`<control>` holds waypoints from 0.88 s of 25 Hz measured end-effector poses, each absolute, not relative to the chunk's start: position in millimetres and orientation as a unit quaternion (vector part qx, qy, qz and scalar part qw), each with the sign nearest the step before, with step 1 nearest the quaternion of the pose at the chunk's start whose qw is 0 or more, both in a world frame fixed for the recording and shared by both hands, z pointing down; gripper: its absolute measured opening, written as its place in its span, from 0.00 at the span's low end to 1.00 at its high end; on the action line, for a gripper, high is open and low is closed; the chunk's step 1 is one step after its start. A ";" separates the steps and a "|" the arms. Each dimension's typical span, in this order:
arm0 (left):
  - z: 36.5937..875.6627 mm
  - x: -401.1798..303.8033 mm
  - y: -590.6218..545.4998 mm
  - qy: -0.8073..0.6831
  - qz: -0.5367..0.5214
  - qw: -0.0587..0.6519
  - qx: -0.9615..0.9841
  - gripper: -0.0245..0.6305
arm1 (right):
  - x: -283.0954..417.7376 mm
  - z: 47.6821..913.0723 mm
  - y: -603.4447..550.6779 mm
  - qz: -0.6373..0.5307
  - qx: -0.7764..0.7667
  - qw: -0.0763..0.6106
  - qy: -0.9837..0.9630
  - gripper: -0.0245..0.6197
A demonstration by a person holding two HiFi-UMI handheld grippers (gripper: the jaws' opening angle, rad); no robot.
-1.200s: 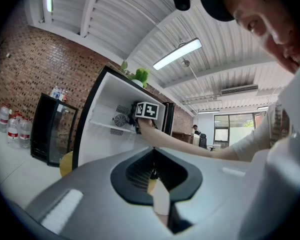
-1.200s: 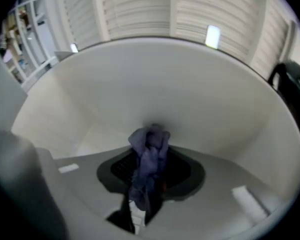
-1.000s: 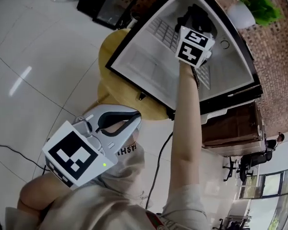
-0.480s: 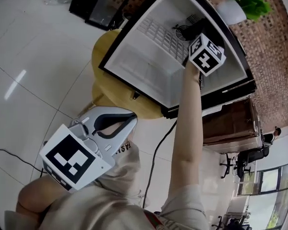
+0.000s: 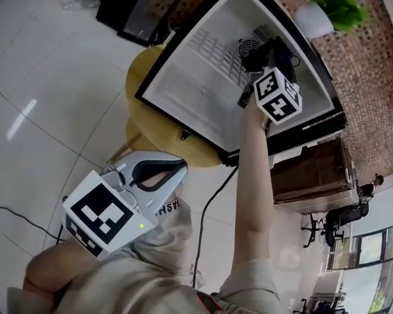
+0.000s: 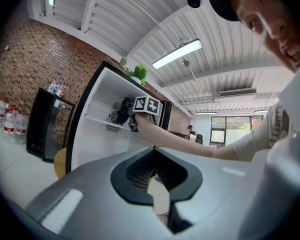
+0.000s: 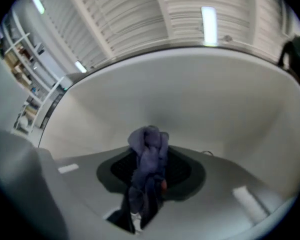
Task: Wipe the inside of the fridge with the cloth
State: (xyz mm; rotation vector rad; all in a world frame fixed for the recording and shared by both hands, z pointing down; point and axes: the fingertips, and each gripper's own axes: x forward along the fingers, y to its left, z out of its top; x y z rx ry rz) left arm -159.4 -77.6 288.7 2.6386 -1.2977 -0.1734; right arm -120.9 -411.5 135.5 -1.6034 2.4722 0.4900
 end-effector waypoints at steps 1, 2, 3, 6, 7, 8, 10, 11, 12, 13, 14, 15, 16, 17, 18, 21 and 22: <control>289.2 -160.7 -76.3 -0.437 -0.058 0.097 0.892 0.04 | -147.5 140.3 -408.5 0.189 -0.516 0.049 0.834 0.21; 289.8 -162.8 -75.5 -0.437 -0.056 0.093 0.893 0.04 | -174.1 141.9 -405.7 0.210 -0.497 0.027 0.841 0.21; 290.4 -164.5 -75.4 -0.438 -0.054 0.088 0.893 0.04 | -199.3 140.5 -403.7 0.227 -0.480 0.009 0.847 0.21; 292.6 -161.0 -75.2 -0.444 -0.057 0.092 0.890 0.04 | -260.2 133.8 -398.0 0.252 -0.432 -0.025 0.866 0.21; 293.9 -160.9 -75.0 -0.445 -0.058 0.096 0.888 0.04 | -274.3 132.2 -394.6 0.251 -0.419 -0.026 0.872 0.21; 295.0 -162.8 -75.1 -0.445 -0.058 0.098 0.888 0.04 | -284.0 128.5 -390.5 0.247 -0.411 -0.020 0.877 0.21; 296.1 -167.6 -75.6 -0.446 -0.056 0.094 0.888 0.04 | -285.2 117.0 -382.5 0.228 -0.407 0.009 0.885 0.21; 296.4 -168.5 -75.4 -0.447 -0.056 0.093 0.888 0.04 | -276.2 112.3 -380.3 0.212 -0.409 0.026 0.887 0.21; 296.5 -168.4 -75.2 -0.447 -0.057 0.091 0.888 0.04 | -261.2 109.5 -380.3 0.191 -0.418 0.040 0.887 0.22; 296.8 -168.1 -74.9 -0.447 -0.057 0.090 0.888 0.04 | -240.6 107.9 -382.0 0.170 -0.432 0.053 0.884 0.22; 297.3 -168.0 -74.5 -0.447 -0.057 0.089 0.888 0.04 | -215.5 107.0 -384.4 0.152 -0.453 0.066 0.876 0.22; 298.1 -167.9 -74.1 -0.447 -0.057 0.089 0.888 0.04 | -187.9 106.8 -386.3 0.139 -0.476 0.080 0.864 0.22; 298.9 -168.0 -73.7 -0.447 -0.057 0.088 0.888 0.04 | -160.0 107.2 -387.3 0.131 -0.499 0.095 0.851 0.22; 299.6 -168.0 -73.6 -0.447 -0.056 0.088 0.888 0.04 | -133.4 108.1 -387.5 0.124 -0.519 0.111 0.838 0.22; 300.4 -167.9 -73.9 -0.447 -0.056 0.088 0.888 0.04 | -108.7 109.1 -387.4 0.116 -0.538 0.129 0.825 0.22; 305.3 -167.3 -77.5 -0.447 -0.051 0.091 0.888 0.04 | -54.5 110.7 -387.5 0.068 -0.578 0.177 0.794 0.22; 307.9 -167.1 -79.1 -0.448 -0.048 0.093 0.888 0.04 | -46.6 111.1 -388.2 0.044 -0.579 0.190 0.792 0.22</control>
